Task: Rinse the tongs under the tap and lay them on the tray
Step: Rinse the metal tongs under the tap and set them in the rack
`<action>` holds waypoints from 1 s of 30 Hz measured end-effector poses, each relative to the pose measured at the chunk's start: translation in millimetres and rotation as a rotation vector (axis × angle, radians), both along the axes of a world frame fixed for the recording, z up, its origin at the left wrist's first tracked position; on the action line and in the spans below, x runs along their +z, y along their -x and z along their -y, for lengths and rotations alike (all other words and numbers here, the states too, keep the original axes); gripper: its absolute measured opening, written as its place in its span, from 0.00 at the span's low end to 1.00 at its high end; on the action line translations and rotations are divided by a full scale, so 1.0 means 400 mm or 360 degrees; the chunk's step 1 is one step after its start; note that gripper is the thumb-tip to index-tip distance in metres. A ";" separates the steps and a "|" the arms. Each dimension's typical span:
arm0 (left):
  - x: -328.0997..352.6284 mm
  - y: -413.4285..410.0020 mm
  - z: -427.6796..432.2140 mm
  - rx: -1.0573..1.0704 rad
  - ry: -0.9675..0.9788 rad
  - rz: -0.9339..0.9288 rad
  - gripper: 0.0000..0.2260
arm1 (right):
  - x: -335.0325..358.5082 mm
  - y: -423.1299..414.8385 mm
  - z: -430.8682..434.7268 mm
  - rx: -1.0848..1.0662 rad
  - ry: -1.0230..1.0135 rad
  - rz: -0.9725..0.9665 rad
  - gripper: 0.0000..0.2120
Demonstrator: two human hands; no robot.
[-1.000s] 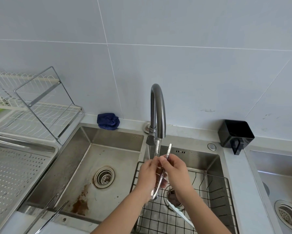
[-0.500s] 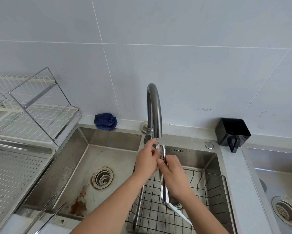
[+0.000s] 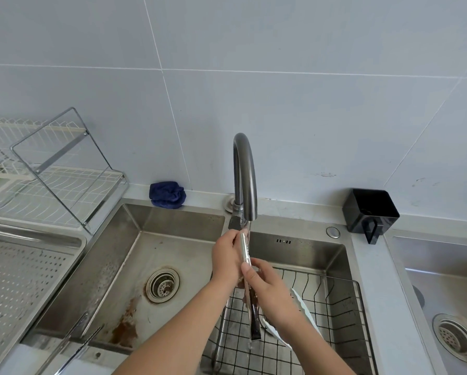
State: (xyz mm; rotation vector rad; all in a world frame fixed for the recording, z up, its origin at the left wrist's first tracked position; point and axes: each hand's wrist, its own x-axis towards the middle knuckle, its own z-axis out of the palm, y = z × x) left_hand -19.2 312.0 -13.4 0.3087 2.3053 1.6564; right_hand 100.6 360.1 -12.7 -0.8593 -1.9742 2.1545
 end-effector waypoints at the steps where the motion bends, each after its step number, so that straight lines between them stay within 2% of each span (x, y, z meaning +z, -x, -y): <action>1: 0.004 0.002 0.002 -0.0024 0.0013 -0.0007 0.10 | 0.001 0.001 -0.001 -0.0027 0.0063 -0.0024 0.33; 5: 0.023 0.000 0.004 -0.0118 -0.0155 0.0182 0.13 | 0.001 0.002 -0.011 -0.0176 0.0237 -0.0085 0.30; 9: 0.026 -0.012 -0.004 -0.0040 -0.0315 0.0384 0.13 | 0.007 0.003 -0.014 -0.0164 0.0161 -0.0087 0.29; 13: 0.024 -0.004 -0.015 0.0104 -0.0307 0.0390 0.17 | 0.012 0.001 -0.010 -0.0097 0.0045 -0.0061 0.30; 17: 0.030 -0.006 -0.011 -0.0069 -0.0256 0.0439 0.12 | 0.011 -0.014 -0.021 -0.0127 -0.0230 0.0043 0.30; 21: 0.023 -0.028 0.006 -0.0163 -0.0344 0.0634 0.13 | 0.013 -0.043 -0.039 -0.0050 -0.0510 0.0125 0.24; 24: 0.013 -0.039 0.016 -0.0178 -0.0411 0.0750 0.14 | 0.016 -0.057 -0.037 -0.0029 -0.0485 0.0123 0.22; 30: 0.002 -0.053 0.035 -0.0099 -0.0404 0.0765 0.12 | 0.009 -0.060 -0.032 0.0000 -0.0471 0.0157 0.21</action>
